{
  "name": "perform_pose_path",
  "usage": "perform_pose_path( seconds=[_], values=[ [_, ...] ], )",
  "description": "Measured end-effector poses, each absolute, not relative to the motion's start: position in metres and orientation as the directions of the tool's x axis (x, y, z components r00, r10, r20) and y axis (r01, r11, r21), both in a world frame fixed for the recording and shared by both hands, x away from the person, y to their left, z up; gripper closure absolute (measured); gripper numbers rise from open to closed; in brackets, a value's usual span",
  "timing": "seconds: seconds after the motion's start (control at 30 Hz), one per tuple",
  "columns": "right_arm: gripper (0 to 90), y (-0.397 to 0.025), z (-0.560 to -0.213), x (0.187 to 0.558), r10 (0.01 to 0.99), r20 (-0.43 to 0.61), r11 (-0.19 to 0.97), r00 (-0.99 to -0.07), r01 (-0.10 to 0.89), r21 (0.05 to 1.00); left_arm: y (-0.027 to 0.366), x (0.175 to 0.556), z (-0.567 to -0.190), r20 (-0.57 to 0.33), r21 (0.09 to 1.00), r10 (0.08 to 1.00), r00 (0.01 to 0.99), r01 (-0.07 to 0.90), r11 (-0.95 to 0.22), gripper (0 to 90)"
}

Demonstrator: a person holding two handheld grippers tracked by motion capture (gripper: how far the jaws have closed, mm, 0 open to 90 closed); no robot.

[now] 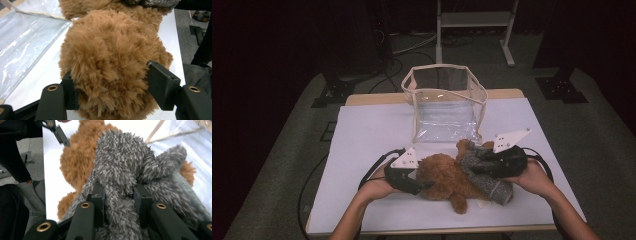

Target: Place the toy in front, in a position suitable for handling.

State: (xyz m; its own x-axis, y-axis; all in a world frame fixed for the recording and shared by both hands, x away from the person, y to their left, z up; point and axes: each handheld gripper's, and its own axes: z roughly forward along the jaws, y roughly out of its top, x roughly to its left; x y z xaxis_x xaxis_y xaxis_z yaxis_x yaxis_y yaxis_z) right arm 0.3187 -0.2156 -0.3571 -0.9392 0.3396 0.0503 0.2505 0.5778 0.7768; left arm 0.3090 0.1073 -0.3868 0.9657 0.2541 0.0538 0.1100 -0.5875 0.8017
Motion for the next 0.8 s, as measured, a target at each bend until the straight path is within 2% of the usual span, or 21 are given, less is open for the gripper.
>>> perform_pose_path(
  seconds=[0.1,0.2,0.47,0.6,0.67,0.8],
  values=[
    [67.2,-0.207,-0.351,0.318,0.327,0.027,0.584,-0.945,0.224,0.78,0.104,0.308,-0.386,0.058,0.798,0.249,0.967,0.105,-0.594,36.6],
    [67.1,-0.18,-0.342,0.319,0.278,-0.024,0.604,-0.96,0.156,0.782,0.101,0.307,-0.385,0.074,0.789,0.236,0.969,0.088,-0.608,36.6],
    [66.7,-0.143,-0.34,0.327,0.213,-0.023,0.608,-0.977,0.114,0.786,0.101,0.301,-0.386,0.102,0.781,0.222,0.97,0.061,-0.622,36.1],
    [66.8,-0.152,-0.349,0.331,0.224,0.01,0.615,-0.975,0.149,0.775,0.102,0.301,-0.386,0.105,0.779,0.221,0.97,0.058,-0.624,35.9],
    [66.8,-0.171,-0.353,0.331,0.255,0.033,0.602,-0.966,0.185,0.777,0.101,0.301,-0.386,0.099,0.781,0.222,0.97,0.062,-0.621,35.8],
    [66.7,-0.174,-0.352,0.326,0.258,0.021,0.598,-0.966,0.177,0.782,0.098,0.302,-0.385,0.101,0.772,0.215,0.971,0.06,-0.632,35.6]
  ],
)
